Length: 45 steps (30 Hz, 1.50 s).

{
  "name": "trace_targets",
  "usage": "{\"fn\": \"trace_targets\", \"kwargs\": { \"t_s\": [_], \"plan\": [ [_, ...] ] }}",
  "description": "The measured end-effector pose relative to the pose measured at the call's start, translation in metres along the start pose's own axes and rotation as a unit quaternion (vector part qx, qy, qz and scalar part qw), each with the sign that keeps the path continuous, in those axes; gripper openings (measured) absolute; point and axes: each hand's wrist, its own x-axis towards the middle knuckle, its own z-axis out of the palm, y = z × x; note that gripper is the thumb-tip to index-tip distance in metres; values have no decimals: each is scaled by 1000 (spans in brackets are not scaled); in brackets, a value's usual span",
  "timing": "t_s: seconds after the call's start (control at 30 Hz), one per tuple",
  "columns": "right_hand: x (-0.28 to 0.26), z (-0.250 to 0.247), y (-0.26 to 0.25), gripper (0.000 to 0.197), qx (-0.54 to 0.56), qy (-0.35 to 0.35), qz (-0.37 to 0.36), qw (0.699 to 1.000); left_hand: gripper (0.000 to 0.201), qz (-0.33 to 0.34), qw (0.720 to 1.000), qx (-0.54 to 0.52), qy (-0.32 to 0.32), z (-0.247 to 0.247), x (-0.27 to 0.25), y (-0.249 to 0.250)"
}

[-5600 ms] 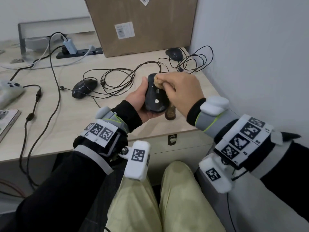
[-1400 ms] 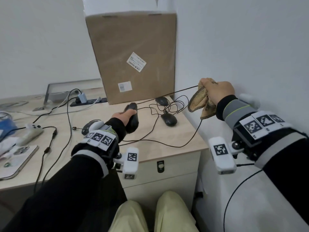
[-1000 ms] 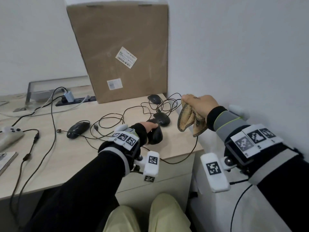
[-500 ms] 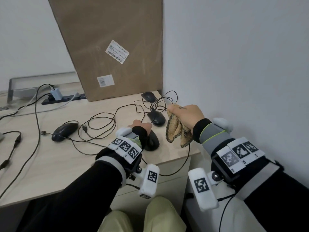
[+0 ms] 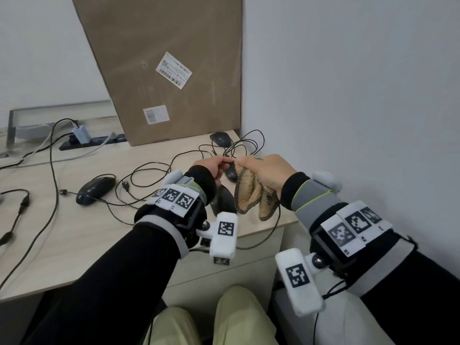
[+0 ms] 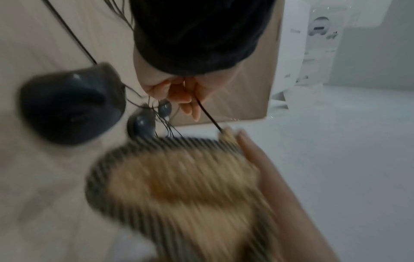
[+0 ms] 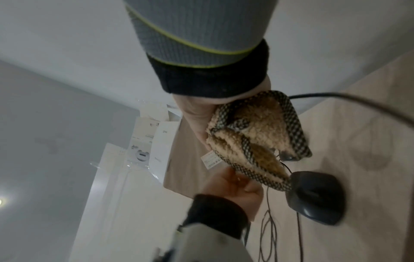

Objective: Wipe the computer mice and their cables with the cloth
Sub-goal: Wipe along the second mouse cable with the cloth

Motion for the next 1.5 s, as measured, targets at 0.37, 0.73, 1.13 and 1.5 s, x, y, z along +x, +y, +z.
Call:
{"fn": "trace_targets", "kwargs": {
  "t_s": [0.37,0.73,1.13,1.5],
  "plan": [
    [-29,-30,-8,52,70,67,-19,995,48,-52,995,-85,32,-36,-16,13],
    [-47,0,-20,41,-14,27,-73,997,31,53,993,69,-80,-6,-63,21],
    [-62,-33,-25,47,51,132,-102,985,58,-2,995,39,89,-55,-48,28],
    [-48,-1,-24,41,-49,57,-118,990,34,57,991,76,-92,-5,-72,31]
  ]
}}
